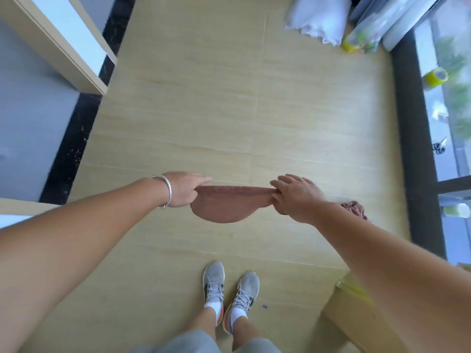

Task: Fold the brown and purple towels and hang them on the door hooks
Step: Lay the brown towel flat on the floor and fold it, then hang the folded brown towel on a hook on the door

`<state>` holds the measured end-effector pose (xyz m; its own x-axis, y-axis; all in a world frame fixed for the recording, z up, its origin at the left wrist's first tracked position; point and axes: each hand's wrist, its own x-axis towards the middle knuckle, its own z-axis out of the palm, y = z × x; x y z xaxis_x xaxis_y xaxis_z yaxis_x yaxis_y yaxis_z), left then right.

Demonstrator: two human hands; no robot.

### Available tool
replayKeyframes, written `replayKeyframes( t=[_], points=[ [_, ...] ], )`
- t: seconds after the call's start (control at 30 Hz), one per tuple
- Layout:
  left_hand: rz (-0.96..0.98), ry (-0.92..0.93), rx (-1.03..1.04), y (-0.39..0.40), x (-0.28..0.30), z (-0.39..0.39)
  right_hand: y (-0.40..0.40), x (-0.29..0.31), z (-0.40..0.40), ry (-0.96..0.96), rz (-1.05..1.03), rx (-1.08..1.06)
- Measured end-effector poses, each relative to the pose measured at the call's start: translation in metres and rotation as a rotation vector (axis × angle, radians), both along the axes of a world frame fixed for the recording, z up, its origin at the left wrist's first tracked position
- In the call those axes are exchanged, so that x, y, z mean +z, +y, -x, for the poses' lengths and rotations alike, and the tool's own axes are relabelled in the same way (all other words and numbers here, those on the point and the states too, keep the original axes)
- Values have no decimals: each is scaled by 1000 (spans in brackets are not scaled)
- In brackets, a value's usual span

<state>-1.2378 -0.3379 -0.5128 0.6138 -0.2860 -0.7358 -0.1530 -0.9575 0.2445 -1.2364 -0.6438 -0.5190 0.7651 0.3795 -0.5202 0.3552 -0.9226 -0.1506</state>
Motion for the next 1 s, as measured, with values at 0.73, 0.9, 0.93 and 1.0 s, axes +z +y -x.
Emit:
replayKeyframes(
  t=[0.73,0.9,0.93,1.0],
  points=[
    [-138,-797,23,-39,466,-54,-30,483,-47,-588,50,-52],
    [-273,-973,35,-37,535,-56,-32,541,-45,-771,9,-112],
    [-281,-995,38,-37,545,-56,-32,549,-44,-819,-11,-120],
    [-277,-1050,50,-40,566,-54,-33,562,-41,-925,-66,-145]
  ],
)
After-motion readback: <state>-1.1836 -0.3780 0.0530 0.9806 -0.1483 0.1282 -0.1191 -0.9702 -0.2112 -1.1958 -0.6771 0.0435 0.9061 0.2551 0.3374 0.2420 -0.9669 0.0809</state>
